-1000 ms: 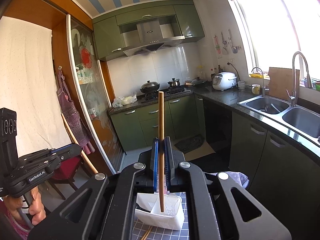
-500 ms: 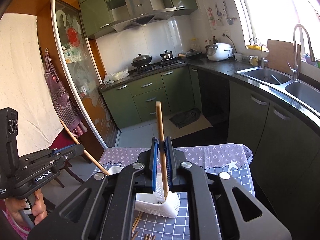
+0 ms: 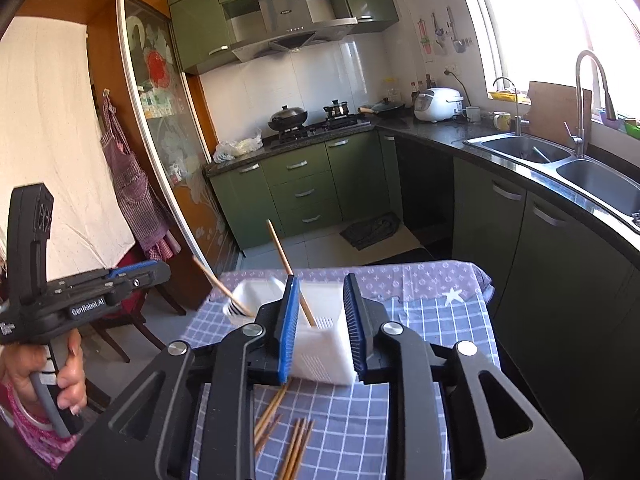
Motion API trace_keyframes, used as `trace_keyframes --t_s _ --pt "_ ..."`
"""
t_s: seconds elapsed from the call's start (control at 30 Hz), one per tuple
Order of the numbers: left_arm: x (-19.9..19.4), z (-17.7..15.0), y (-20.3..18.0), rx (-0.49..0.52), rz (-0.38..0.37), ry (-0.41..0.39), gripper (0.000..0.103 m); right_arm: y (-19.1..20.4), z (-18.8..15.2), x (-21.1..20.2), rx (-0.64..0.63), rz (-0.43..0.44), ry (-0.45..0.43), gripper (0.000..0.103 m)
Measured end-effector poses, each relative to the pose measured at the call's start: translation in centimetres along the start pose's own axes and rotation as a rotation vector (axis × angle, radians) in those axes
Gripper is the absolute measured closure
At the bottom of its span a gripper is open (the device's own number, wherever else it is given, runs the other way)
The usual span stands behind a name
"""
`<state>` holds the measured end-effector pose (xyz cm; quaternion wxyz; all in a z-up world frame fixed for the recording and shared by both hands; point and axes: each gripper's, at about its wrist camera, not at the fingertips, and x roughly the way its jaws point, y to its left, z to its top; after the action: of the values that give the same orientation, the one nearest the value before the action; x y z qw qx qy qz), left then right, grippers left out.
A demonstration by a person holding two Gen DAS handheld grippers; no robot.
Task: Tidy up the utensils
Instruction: 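Insert both chopsticks into the white holder and open both grippers, then lower the left gripper onto a loose wooden chopstick and close it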
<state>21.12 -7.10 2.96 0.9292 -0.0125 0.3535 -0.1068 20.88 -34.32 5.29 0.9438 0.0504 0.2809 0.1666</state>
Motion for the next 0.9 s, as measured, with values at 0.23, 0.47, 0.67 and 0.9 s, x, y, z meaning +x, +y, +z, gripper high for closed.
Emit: trace_keyframes --t_s 0.23,0.47,0.67,0.9 --pt "6.1 -8.4 0.5 -0.045 -0.06 0.308 0.083 -1.0 -10.1 3.3 -0.037 -0.112 0.21 0.071" --pt "11.3 -12.7 0.5 -0.071 -0.065 0.487 0.085 -3.3 -14.2 5.1 0.017 -0.126 0.29 0.067" --pt "13.1 -13.4 0.2 -0.063 -0.053 0.527 0.086 -3.7 -14.5 5.0 0.037 -0.116 0.297 0.066" --pt "14.4 -13.5 -0.5 -0.03 -0.017 0.544 0.088 -3.7 -14.2 5.2 0.05 -0.101 0.299 0.066"
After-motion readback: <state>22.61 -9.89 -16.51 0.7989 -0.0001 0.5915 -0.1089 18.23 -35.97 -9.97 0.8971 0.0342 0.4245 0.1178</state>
